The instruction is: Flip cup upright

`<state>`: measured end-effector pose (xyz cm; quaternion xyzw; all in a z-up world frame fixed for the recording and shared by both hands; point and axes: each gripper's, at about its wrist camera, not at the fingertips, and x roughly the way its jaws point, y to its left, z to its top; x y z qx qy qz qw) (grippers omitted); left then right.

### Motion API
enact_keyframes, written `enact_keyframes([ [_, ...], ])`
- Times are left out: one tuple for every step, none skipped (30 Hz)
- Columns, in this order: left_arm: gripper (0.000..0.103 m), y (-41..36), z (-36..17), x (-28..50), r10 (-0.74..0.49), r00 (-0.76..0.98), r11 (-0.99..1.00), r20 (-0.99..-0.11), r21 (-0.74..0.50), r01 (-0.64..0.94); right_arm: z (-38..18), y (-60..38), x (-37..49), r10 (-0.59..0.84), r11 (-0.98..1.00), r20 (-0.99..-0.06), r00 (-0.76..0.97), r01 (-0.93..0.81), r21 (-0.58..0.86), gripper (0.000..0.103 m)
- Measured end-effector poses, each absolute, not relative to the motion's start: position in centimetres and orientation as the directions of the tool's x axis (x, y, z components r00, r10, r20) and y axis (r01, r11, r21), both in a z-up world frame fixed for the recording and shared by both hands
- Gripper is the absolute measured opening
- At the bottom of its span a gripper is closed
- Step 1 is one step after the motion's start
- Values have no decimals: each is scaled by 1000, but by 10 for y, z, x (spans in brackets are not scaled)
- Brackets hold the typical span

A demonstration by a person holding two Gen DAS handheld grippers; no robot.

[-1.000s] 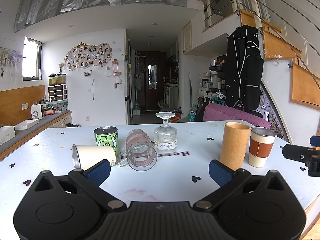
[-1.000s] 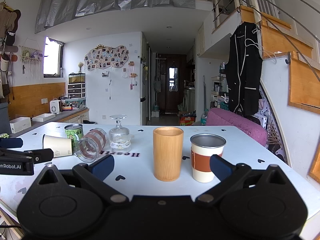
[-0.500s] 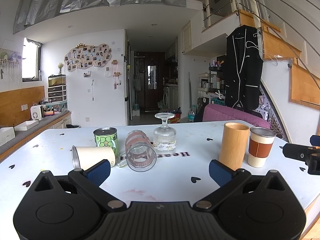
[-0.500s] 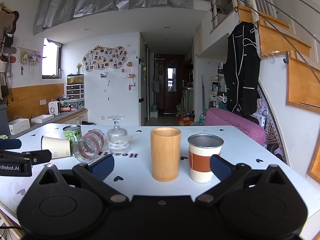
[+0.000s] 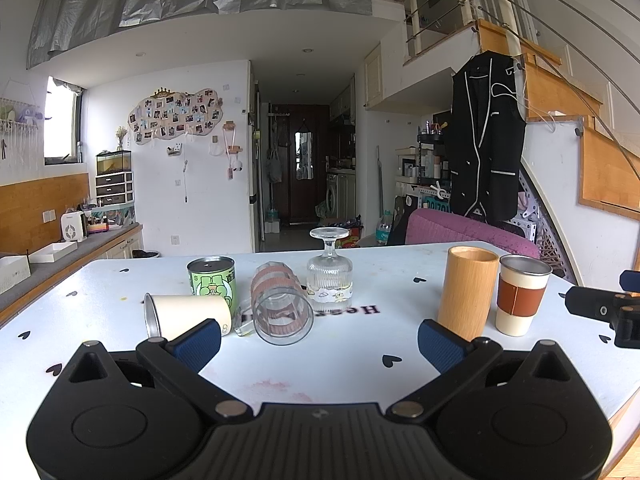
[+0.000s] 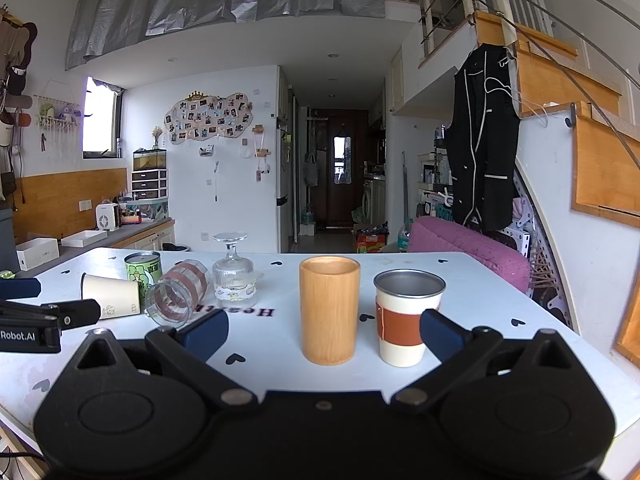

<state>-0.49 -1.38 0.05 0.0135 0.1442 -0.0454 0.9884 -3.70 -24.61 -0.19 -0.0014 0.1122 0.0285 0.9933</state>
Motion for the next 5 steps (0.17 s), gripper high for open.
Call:
enact_keyframes([
  [103,-14,0,-5,-86,954,996,-287,14,94,-2,-246,-37,56,998,-223,973,-57,4,103],
  [103,-14,0,-5,-86,954,995,-287,14,94,-2,-246,-37,56,998,-223,973,-57,4,103],
  [103,-14,0,-5,-85,954,996,-286,14,93,-2,-246,-37,56,998,-223,973,-57,4,103],
  [103,-14,1,-5,-85,954,996,-286,15,93,-2,-246,-37,56,998,-223,973,-57,4,103],
  [103,-14,1,-5,-86,954,995,-286,14,94,-2,-246,-37,56,998,-223,973,-56,4,103],
])
